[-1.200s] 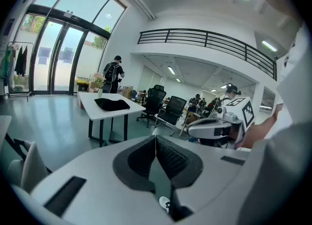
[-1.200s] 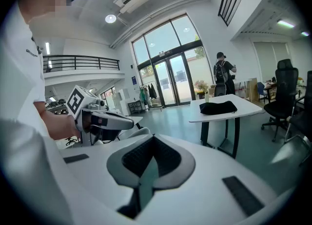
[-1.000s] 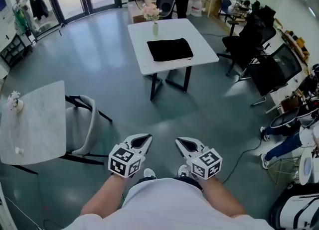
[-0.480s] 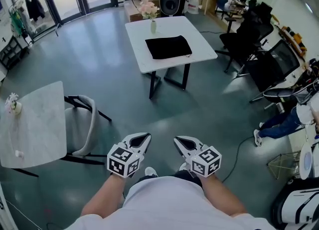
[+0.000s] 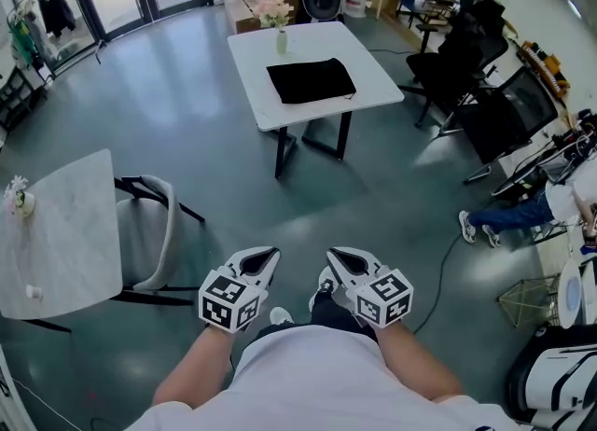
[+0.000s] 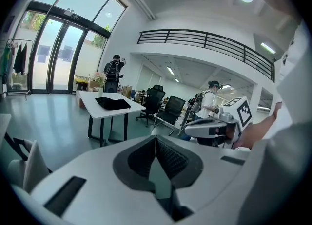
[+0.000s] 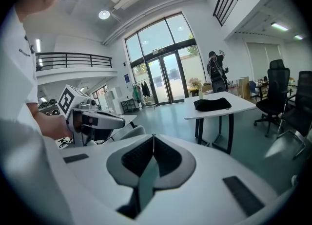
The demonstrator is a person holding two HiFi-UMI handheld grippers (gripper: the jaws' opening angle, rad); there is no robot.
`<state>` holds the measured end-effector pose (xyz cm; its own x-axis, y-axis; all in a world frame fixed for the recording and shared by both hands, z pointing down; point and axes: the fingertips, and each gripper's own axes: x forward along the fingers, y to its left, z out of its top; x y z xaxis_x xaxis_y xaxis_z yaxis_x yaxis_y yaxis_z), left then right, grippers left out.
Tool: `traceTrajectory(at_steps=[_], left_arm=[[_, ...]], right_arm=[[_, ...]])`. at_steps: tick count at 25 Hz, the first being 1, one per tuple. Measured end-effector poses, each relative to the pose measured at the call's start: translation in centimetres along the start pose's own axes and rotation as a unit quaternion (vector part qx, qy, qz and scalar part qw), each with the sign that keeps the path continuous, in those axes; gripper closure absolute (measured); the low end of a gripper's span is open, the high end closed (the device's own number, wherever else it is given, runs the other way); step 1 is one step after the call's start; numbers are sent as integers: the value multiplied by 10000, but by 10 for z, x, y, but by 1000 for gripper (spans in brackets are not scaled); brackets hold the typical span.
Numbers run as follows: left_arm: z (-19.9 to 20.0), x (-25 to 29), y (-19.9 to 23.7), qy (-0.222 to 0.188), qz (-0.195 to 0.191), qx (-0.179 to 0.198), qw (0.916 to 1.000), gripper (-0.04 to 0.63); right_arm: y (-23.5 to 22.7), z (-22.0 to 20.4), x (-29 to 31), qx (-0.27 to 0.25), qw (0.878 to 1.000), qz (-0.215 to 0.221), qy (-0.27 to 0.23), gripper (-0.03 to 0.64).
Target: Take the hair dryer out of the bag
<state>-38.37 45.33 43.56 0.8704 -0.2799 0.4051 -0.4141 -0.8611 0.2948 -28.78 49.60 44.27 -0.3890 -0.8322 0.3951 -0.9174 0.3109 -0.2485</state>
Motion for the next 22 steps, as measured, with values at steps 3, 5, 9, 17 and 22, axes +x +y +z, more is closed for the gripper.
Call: traceTrajectory(at_steps=[3, 5, 9, 17, 22], left_arm=[[5, 2, 7, -30, 40, 19, 10000, 577], [6, 3, 10, -18, 80, 30, 10000, 577], [9, 8, 20, 22, 194, 5, 9998, 577], [33, 43, 41, 42, 306, 11, 9995, 577], [54, 82, 52, 96, 305, -3, 9995, 577]], right_arm=[[-1, 4, 8, -2, 10000, 48, -43, 600], [-4, 5, 12, 26, 10000, 66, -51, 600], [-17, 12, 21, 75, 9999, 97, -72, 600], [-61, 38, 46, 30, 9998, 147, -165, 600], [-99, 53, 59, 29, 9997, 184, -136, 600]])
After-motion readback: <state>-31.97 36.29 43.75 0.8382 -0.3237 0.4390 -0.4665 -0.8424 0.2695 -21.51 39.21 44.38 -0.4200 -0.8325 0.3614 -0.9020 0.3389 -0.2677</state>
